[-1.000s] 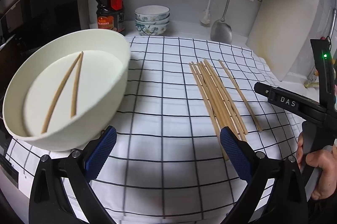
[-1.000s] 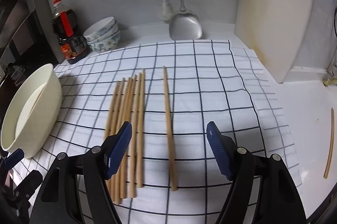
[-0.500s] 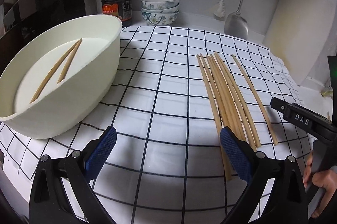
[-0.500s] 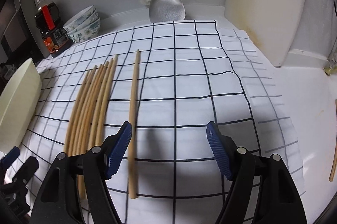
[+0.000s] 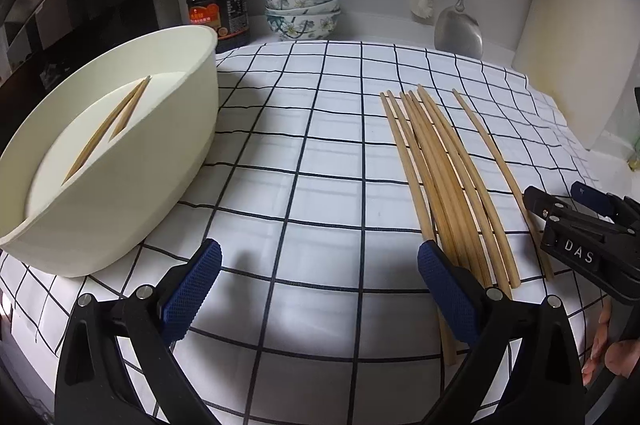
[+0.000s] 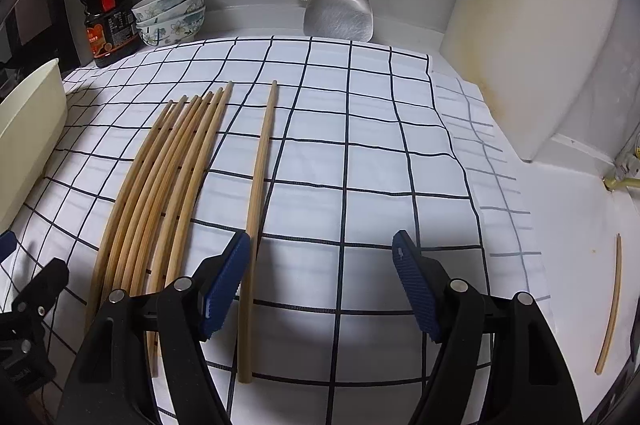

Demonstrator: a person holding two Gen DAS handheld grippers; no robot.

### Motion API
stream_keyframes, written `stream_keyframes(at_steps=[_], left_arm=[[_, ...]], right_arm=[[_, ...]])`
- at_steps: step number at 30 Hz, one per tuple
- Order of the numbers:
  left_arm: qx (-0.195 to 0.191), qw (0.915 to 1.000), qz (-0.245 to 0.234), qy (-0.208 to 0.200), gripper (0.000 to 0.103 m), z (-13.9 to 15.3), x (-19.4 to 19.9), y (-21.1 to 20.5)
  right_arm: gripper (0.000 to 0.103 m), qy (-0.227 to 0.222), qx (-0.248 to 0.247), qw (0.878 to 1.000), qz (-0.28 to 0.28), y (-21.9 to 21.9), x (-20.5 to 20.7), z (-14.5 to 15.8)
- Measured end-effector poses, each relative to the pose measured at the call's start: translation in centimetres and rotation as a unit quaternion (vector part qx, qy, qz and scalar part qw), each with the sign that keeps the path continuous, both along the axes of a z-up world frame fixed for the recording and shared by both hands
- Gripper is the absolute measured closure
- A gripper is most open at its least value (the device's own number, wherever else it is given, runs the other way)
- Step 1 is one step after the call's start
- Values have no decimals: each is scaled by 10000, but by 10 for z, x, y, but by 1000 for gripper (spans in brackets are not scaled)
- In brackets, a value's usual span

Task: Organize utensils
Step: 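Move the right tool back over the chopsticks on the cloth, then close the right tool on another single chopstick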

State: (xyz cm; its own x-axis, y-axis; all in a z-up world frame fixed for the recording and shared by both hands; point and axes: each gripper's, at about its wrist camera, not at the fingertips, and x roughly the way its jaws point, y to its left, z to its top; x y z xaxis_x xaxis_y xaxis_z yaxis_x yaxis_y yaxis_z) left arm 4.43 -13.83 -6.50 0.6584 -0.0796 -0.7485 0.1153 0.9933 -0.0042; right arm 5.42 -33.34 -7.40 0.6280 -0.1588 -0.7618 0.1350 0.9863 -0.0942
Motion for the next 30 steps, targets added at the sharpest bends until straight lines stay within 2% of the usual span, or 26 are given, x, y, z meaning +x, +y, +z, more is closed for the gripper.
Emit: stream_keyframes(at_steps=[5, 8, 14, 20, 25, 30], left_arm=[[349, 9994, -52, -36, 6, -2, 0, -12], [422, 9991, -90, -48, 6, -1, 0, -15], [190, 9995, -256, 37, 6, 1, 1, -17], [-9, 9989, -364, 306, 6, -7, 4, -17], [37, 9978, -387, 543, 6, -14, 10, -18], [149, 9981, -262, 541, 5, -14, 13, -13]], right_arm=[[33, -3, 59, 10000, 10, -1, 0, -1], [33, -4, 29, 10000, 9, -1, 0, 0], [33, -10, 61, 10000, 50, -2, -1, 1], [33, 20, 111, 9999, 9, -6, -1, 0], [33, 26, 166, 9999, -35, -9, -2, -1], [33, 31, 172, 9998, -4, -9, -2, -1]])
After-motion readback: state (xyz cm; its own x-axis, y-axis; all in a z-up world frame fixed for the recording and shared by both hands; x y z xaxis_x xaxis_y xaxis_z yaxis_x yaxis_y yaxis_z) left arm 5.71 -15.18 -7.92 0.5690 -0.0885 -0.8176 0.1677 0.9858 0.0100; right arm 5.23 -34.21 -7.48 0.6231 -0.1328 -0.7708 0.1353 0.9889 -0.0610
